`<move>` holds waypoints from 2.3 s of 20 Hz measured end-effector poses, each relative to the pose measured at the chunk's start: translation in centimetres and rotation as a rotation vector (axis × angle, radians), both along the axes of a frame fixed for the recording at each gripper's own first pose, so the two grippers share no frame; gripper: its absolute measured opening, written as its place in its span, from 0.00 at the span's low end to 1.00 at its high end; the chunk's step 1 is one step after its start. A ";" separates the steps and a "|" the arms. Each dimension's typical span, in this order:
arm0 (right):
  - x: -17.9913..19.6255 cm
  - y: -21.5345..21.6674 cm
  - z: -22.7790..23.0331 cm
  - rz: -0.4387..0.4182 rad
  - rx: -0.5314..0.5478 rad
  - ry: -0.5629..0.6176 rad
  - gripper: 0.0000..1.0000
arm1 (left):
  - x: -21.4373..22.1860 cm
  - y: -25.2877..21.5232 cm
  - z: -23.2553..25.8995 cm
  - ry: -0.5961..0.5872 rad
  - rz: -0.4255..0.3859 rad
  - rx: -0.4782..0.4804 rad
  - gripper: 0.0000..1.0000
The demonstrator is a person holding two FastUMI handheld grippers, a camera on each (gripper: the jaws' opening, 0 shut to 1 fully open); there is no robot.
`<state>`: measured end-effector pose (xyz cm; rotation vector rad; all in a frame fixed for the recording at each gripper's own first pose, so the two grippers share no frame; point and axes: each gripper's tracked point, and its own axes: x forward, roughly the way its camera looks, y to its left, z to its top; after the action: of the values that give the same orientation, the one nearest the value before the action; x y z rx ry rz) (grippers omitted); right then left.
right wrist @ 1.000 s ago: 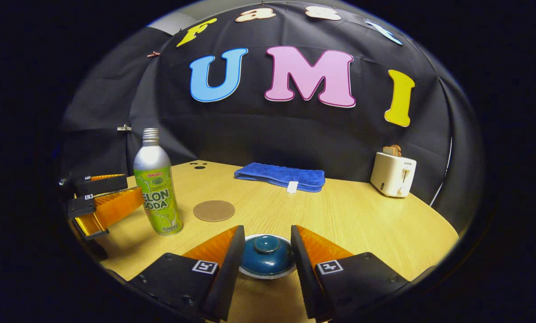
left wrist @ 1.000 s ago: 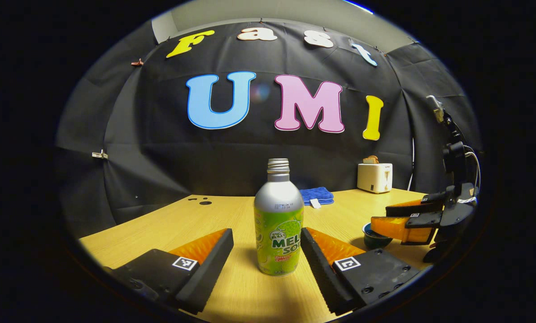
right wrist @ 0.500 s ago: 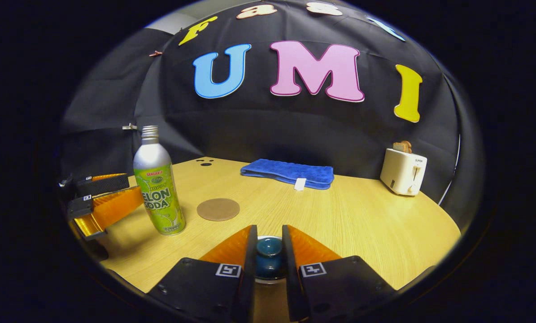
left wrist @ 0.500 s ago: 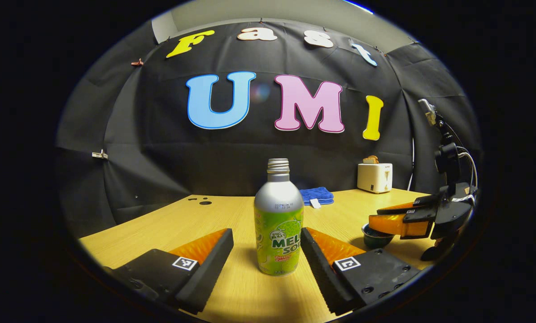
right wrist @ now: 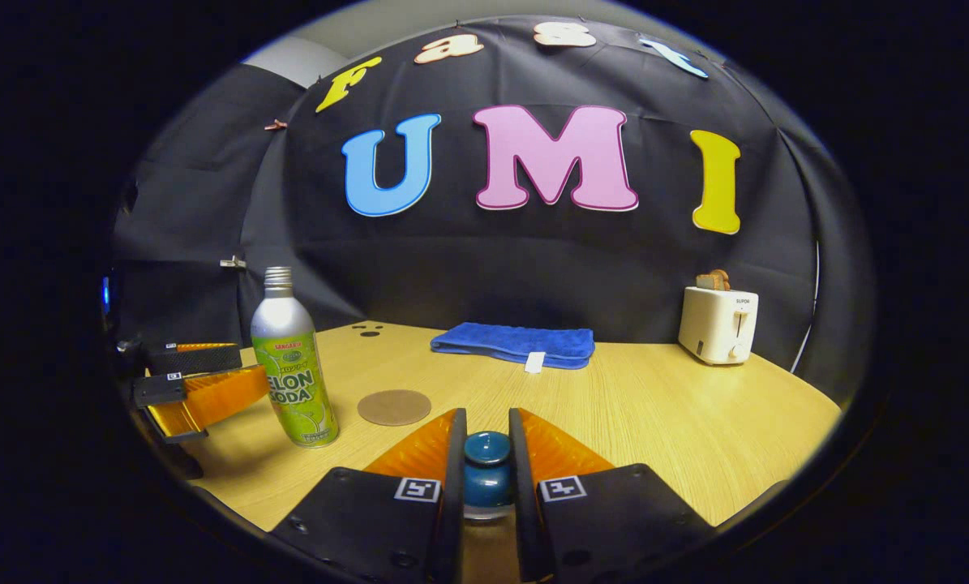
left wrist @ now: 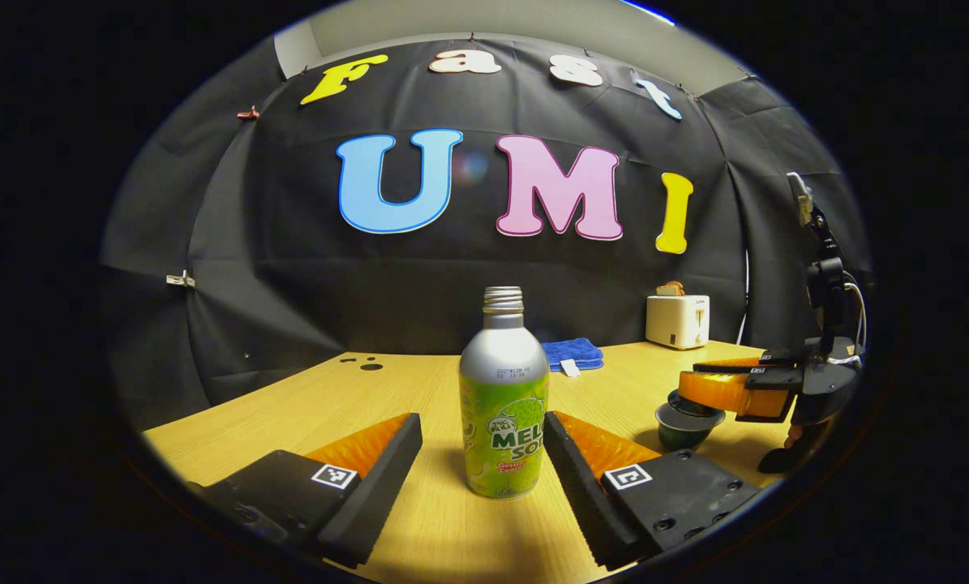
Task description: Open the teacup lid with one hand, grasp the water bottle and pour water into the teacup with the other hand; after pouring, place the water bottle on the coaster and then close the teacup lid.
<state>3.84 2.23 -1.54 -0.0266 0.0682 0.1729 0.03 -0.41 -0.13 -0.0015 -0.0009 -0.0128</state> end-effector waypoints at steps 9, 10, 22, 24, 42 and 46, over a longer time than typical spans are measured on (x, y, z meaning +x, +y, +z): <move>-1.6 -3.9 1.1 -0.078 0.035 -0.067 0.29 | 1.7 -0.9 0.0 0.000 -0.027 0.000 0.95; -1.8 -4.5 1.1 -0.087 0.029 -0.065 0.30 | 2.2 -1.0 0.1 0.001 -0.025 0.000 0.95; -3.0 -9.5 1.3 -0.178 0.026 -0.067 0.30 | 7.0 -1.9 0.2 0.003 -0.045 -0.001 0.84; -3.0 -9.2 1.3 -0.163 0.027 -0.066 0.30 | 6.8 -2.0 0.1 0.004 -0.048 -0.002 0.83; -2.4 -13.0 1.5 -0.189 0.027 -0.065 0.30 | 8.2 -7.1 1.0 0.035 -0.135 1.011 0.79; -2.5 -13.7 1.5 -0.194 0.027 -0.066 0.30 | 7.8 -8.5 0.2 0.036 -0.179 1.248 0.79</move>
<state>1.33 -11.50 -0.06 0.0016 0.0028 -0.0212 7.85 -8.95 0.02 1.2467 0.0438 -0.1908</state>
